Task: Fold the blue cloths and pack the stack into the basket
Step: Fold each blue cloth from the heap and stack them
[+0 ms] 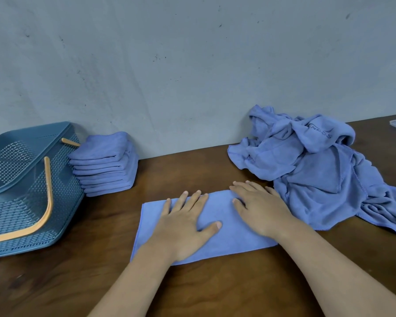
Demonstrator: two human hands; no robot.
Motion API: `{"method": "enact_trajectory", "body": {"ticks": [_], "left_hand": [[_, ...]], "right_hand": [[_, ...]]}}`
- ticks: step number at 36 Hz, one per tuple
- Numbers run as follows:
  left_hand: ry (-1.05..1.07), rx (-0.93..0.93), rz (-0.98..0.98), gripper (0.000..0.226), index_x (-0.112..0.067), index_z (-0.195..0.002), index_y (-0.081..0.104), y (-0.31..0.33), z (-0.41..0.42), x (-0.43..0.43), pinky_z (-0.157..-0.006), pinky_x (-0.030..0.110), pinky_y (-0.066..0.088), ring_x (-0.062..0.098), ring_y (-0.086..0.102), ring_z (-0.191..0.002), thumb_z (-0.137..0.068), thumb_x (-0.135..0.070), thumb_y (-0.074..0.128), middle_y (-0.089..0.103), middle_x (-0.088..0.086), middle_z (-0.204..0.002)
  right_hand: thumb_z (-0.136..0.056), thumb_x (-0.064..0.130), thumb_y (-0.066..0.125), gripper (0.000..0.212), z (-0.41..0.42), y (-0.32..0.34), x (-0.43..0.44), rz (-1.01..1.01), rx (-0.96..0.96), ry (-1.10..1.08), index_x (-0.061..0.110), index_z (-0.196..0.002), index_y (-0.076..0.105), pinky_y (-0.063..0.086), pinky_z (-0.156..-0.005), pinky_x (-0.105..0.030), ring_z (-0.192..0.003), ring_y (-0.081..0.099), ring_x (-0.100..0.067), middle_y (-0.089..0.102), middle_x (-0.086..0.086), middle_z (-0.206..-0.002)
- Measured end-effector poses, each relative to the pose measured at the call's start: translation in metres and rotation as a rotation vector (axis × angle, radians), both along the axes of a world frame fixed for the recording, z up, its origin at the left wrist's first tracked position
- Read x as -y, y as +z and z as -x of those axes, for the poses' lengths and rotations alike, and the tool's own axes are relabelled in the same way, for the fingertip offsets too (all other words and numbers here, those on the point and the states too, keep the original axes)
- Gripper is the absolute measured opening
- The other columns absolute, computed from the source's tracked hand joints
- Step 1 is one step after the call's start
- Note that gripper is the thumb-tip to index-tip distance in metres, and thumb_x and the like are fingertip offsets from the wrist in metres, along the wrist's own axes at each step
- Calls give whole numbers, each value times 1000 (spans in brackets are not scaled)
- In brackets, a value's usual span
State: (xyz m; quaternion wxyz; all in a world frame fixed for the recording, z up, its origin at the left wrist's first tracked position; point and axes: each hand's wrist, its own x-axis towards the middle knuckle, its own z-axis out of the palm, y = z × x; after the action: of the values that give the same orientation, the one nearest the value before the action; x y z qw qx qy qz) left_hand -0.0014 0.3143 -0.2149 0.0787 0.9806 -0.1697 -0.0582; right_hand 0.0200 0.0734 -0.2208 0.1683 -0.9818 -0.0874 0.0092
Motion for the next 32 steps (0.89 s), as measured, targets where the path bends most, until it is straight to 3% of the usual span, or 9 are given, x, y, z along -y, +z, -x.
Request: {"method": "enact_trajectory", "body": {"ticks": [2, 5, 13, 16, 20, 23, 25, 28, 32], "left_hand": [[0, -2, 2, 93, -46, -166, -3, -1, 0, 0, -131, 51, -7, 7, -16, -161, -89, -93, 19, -8, -26, -173], [-18, 2, 1, 100, -45, -166, -3, 0, 5, -1, -130, 51, -7, 7, -16, -160, -84, -98, 20, -7, -26, -173], [-45, -3, 12, 105, -47, -166, -5, -1, 23, -2, -131, 50, -8, 3, -18, -159, -80, -101, 22, -9, -29, -172], [-46, 3, 8, 105, -47, -166, -6, -1, 22, -2, -131, 50, -7, 3, -18, -159, -80, -102, 21, -9, -29, -172], [-43, 4, 9, 104, -48, -165, -7, 0, 23, -1, -131, 50, -7, 2, -18, -159, -80, -102, 20, -10, -30, -172], [-42, 6, 10, 104, -48, -165, -8, -1, 23, -1, -131, 50, -7, 2, -18, -159, -80, -102, 19, -11, -30, -171], [-38, 8, 11, 104, -49, -165, -8, -1, 23, -1, -131, 50, -8, 2, -19, -158, -79, -102, 19, -11, -31, -171], [-41, 8, 9, 105, -49, -165, -8, 0, 23, -1, -131, 49, -8, 1, -19, -158, -78, -103, 17, -12, -32, -171], [-45, 12, 23, 103, -49, -165, -8, 1, 23, -2, -131, 48, -9, 1, -20, -158, -80, -102, 18, -12, -31, -171]], "right_hand": [[-105, 45, 40, 38, -3, 1, -1, 7, 94, -30, 38, -141, 52, 37, -109, -41, -135, 42, -13, 48, 21, -147], [-93, 49, 49, 19, -3, 5, -4, 11, 143, -72, 36, -106, 55, 42, -90, -38, -104, 44, -14, 50, 15, -111], [-81, 55, 49, 21, 4, 17, -2, 99, 25, -46, 34, -78, 46, 37, -83, -37, -94, 43, -16, 46, 12, -89], [-81, 53, 51, 23, 6, 16, -3, 75, 62, -51, 30, -78, 49, 37, -79, -35, -90, 45, -16, 47, 10, -86], [-82, 41, 54, 23, 9, 20, -5, -87, 104, -107, 20, -76, 51, 44, -60, -39, -71, 55, -19, 56, 3, -74], [-84, 38, 55, 15, 11, 22, -5, -184, 90, -127, 24, -81, 50, 46, -56, -38, -64, 59, -18, 61, 3, -69], [-87, 38, 62, 12, 11, 23, 1, -315, 42, -142, 32, -89, 52, 51, -58, -34, -67, 62, -11, 64, 8, -76], [-87, 34, 79, 32, 10, 28, 16, -638, -82, -200, 38, -111, 57, 50, -68, -28, -73, 63, -9, 64, 6, -88], [-89, 15, 83, 46, 9, 37, 30, -1050, -312, -221, 39, -123, 62, 61, -93, -52, -100, 76, -29, 73, -13, -111]]}}
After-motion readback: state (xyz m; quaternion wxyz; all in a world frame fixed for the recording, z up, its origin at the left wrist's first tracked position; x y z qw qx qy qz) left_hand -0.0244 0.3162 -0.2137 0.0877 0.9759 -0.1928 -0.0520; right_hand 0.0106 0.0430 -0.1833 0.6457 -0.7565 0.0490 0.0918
